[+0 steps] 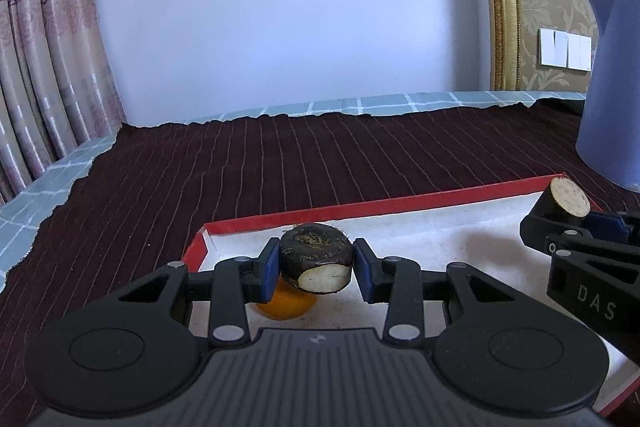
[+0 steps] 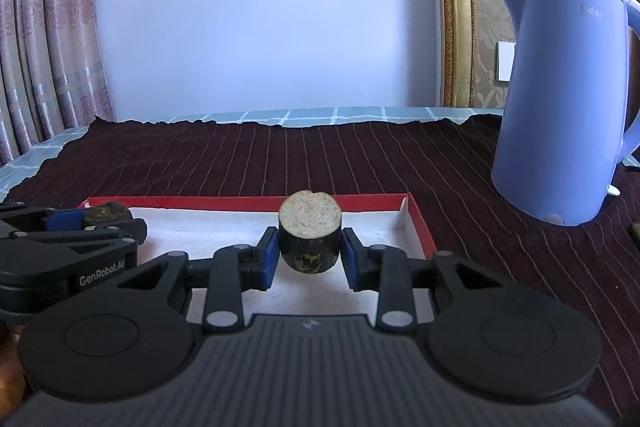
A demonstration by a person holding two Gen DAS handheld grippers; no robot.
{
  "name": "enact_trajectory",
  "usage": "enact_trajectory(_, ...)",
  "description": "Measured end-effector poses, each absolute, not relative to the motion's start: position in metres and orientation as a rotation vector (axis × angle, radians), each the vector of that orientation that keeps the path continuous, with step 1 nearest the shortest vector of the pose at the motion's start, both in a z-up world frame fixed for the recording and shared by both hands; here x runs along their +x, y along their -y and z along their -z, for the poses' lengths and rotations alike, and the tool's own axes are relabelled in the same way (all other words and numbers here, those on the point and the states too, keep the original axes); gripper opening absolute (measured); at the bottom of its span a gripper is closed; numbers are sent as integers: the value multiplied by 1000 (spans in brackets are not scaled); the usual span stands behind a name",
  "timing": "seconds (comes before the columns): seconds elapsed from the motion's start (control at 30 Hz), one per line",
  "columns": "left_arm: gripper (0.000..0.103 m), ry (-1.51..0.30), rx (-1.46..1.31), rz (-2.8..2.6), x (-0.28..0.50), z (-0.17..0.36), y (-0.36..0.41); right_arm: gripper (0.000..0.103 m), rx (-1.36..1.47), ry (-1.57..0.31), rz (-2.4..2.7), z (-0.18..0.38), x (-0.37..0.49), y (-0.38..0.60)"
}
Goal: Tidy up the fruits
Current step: 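Open the left tool to drop the dark slice while the right tool releases the cylinder into the tray, then move both open tools back toward the fruits beside the tray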
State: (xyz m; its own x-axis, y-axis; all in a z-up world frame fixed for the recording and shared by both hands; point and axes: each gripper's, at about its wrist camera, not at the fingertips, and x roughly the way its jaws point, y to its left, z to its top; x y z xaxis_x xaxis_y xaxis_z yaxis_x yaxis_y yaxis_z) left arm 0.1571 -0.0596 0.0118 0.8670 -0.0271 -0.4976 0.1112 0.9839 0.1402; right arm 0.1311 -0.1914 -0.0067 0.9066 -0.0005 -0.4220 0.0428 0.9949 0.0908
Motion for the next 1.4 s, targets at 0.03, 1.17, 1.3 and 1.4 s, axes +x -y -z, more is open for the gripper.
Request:
enact_trajectory(0.03,38,-517,165,72,156,-11,59,31,101,-437,25,7,132,192)
enact_trajectory(1.17,76,-473,189,1,146,-14,50,103,127,-347,63,6,103,198)
enact_trajectory(1.3,76,-489,199,-28,142,-14,47,103,140,-355,58,8,100,200)
enact_trajectory(1.4,76,-491,203,-35,136,-16,44,103,159,-359,53,9,97,203)
